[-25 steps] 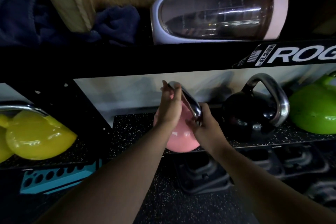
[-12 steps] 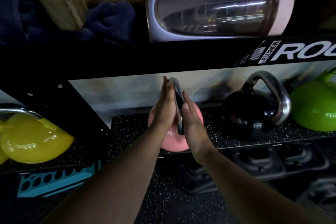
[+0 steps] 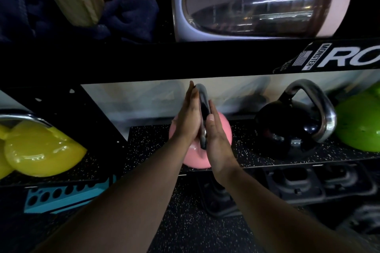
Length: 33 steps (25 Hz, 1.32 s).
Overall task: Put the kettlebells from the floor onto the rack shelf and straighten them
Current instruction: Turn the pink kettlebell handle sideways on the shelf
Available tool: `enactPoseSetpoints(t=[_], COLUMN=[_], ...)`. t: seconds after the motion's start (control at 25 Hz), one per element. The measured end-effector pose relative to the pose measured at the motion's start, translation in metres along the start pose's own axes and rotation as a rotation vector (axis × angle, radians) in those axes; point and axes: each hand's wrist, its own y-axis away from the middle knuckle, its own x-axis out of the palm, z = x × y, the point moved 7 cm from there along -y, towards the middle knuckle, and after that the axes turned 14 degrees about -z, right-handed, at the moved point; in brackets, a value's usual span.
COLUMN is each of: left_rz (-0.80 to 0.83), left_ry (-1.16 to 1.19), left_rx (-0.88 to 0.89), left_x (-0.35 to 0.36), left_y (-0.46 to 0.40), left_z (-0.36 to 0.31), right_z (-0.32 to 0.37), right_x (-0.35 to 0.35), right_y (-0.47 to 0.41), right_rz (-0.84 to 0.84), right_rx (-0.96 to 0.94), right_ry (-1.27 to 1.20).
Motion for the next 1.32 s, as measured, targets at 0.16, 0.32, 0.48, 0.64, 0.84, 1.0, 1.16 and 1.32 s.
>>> enactPoseSetpoints(t=[0.16,0.32,0.48,0.64,0.84,1.0,1.16,1.32], left_rz=[0.005,0.001,-0.02,-0.016,-0.007,0.027,0.111,0.022], left_ry=[-0.009,0.012,0.037,0.018,-0.072,-0.156,-0.288,-0.368], left_rx=[-0.009,-0.001,0.001,0.005,0.045,0.04,0.004,0.05], left_x=[-0.002,-0.001,-0.002,-0.002,-0.004,-0.009,-0.023,-0.066], left_y=[-0.004,-0.006,-0.012,-0.012,-0.006,-0.006,0.005,0.024], left_z=[0.004,0.008,0.012,0.012,0.008,-0.001,-0.008,-0.023], right_z=[0.002,0.005,0.005,0.005,0.004,0.007,0.033,0.086], right_x=[-0.001,-0.001,0.004,0.004,-0.002,-0.004,-0.015,-0.001], right_y=[0.002,0.004,0.006,0.006,0.006,0.007,0.006,0.022], right_rz=[-0.012,-0.009,-0.053,-0.04,-0.028,-0.001,-0.148,-0.281], right_rx=[-0.02,-0.009,0.003,-0.029,-0.04,-0.048,-0.216,-0.67], right_ry=[0.041,0.045,0.01,0.023,0.104,0.189,0.49,0.896])
